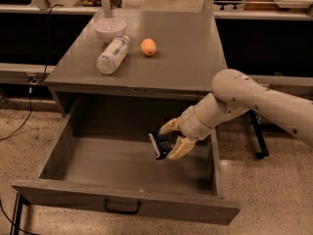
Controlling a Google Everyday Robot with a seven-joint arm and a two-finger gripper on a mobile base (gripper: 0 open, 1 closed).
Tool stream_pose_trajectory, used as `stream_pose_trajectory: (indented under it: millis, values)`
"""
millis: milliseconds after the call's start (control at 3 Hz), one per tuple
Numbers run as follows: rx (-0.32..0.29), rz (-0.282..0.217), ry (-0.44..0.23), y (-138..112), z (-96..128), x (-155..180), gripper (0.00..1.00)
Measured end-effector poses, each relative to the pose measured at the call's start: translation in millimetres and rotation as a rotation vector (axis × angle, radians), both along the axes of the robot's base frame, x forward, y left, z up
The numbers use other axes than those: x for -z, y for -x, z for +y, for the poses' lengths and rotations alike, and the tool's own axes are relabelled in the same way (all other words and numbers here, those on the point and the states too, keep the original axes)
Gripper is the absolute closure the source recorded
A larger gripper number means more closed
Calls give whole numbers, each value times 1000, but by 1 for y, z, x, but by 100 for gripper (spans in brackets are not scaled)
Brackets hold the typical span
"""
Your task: Pick rxbar blueberry from top drawer and place on counter
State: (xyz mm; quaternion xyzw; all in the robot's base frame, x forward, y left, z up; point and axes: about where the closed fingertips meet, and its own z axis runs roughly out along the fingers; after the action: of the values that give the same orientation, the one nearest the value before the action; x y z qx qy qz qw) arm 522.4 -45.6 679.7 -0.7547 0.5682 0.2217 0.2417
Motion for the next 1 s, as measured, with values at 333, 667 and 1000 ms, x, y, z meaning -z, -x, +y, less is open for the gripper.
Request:
stream_pose_trajectory:
  millis: [333,667,1000]
  values:
    - [-61,-104,-139,25,7,-63,100]
    - [-83,-138,-226,34,10,-104,100]
    - [-75,-164,-211,15,12,-144,100]
